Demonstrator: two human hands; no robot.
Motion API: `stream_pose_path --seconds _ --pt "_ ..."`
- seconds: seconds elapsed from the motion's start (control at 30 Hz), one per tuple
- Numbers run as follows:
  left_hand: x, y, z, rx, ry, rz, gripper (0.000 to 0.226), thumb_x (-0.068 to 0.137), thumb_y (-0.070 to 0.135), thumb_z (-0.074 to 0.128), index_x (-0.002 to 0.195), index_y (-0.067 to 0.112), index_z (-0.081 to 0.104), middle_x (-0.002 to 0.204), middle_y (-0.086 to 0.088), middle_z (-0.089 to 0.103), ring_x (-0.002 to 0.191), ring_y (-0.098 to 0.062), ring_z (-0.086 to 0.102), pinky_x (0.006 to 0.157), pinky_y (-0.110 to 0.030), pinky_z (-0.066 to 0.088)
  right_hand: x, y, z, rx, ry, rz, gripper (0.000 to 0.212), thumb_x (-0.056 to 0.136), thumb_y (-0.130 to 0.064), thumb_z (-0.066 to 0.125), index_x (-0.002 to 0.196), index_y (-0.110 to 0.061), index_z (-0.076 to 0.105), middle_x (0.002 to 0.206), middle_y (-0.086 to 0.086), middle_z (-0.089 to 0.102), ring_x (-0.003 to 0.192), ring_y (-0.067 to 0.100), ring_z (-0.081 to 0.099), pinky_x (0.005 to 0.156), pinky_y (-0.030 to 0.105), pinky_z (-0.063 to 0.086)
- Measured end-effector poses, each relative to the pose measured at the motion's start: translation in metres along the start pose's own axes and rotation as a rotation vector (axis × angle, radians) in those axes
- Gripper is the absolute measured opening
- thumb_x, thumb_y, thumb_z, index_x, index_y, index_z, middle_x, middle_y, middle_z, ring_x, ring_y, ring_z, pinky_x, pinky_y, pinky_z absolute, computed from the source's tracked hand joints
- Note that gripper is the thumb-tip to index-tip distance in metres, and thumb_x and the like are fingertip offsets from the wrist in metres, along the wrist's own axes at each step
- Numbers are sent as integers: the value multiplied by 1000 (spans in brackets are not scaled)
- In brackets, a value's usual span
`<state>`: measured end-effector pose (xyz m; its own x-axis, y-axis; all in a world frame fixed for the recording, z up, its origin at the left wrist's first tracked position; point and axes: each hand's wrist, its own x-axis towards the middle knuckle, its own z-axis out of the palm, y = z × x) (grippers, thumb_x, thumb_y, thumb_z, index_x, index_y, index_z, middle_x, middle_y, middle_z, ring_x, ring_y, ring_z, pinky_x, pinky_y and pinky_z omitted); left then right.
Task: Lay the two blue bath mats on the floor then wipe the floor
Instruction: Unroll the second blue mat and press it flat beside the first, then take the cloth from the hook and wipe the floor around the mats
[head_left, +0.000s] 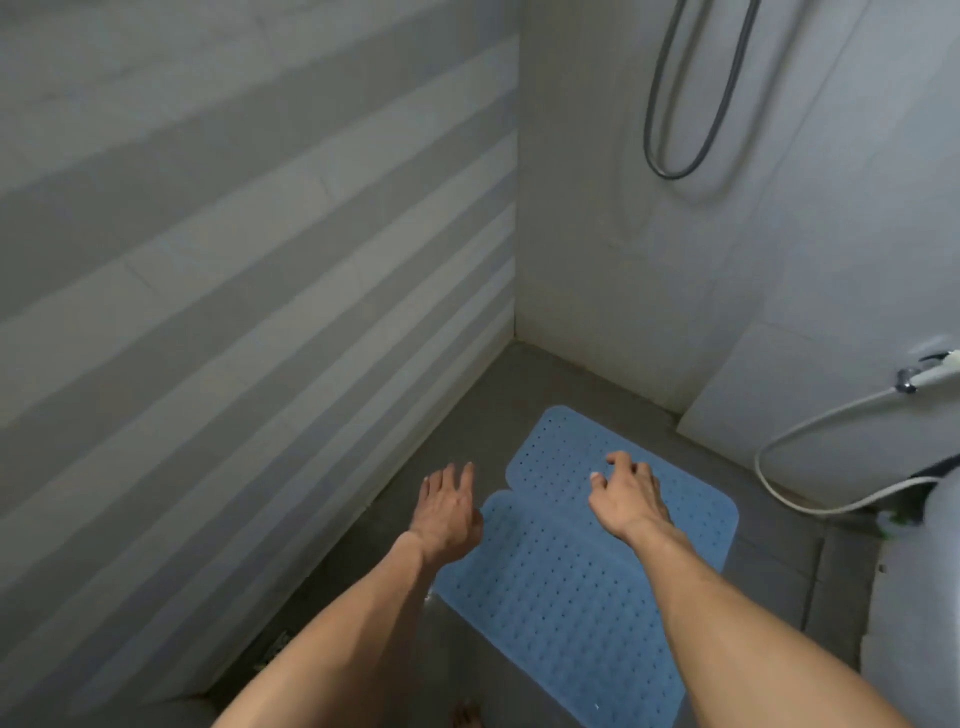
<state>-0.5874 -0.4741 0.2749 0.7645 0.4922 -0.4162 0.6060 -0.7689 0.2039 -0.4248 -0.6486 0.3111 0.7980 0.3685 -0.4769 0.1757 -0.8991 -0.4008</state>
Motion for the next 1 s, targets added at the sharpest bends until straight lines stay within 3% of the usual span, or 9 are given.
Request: stream_pose_path --seconds 0.33,0.6,0.83,0.9,1.0 --pt "-49 -88 -129 -46 337 -245 68 90 29 47 148 6 21 145 -22 35 131 -39 37 112 -43 29 -17 -164 1 9 -85 -322 46 100 -34 44 143 -17 39 143 22 41 134 40 42 106 43 38" --pt "-184 -146 -169 -43 555 -666 65 85 28 46 142 6 27 127 -19 48 116 -38 47 102 -44 35 -93 -268 14 -107 -242 -750 46 101 -35 41 143 -16 38 144 22 42 133 39 45 109 46 36" --pt "-320 -178 -172 -20 716 -976 71 89 26 46 151 6 19 141 -19 41 128 -36 41 111 -43 29 -189 -347 42 -210 -342 -1076 48 100 -35 43 143 -15 39 143 24 44 132 40 46 109 43 37" --pt "-364 -183 -176 -17 824 -1096 61 88 24 47 146 9 31 133 -16 50 121 -34 49 103 -42 37 -228 -369 54 -238 -388 -1179 48 100 -34 42 143 -14 38 141 24 44 129 40 48 107 42 39" --pt "-431 -190 -191 45 1017 -1337 39 86 20 50 124 11 50 116 -13 61 104 -35 62 82 -40 49 -292 -397 75 -271 -451 -1337 48 100 -37 41 143 -16 40 141 21 45 127 39 50 105 41 41"
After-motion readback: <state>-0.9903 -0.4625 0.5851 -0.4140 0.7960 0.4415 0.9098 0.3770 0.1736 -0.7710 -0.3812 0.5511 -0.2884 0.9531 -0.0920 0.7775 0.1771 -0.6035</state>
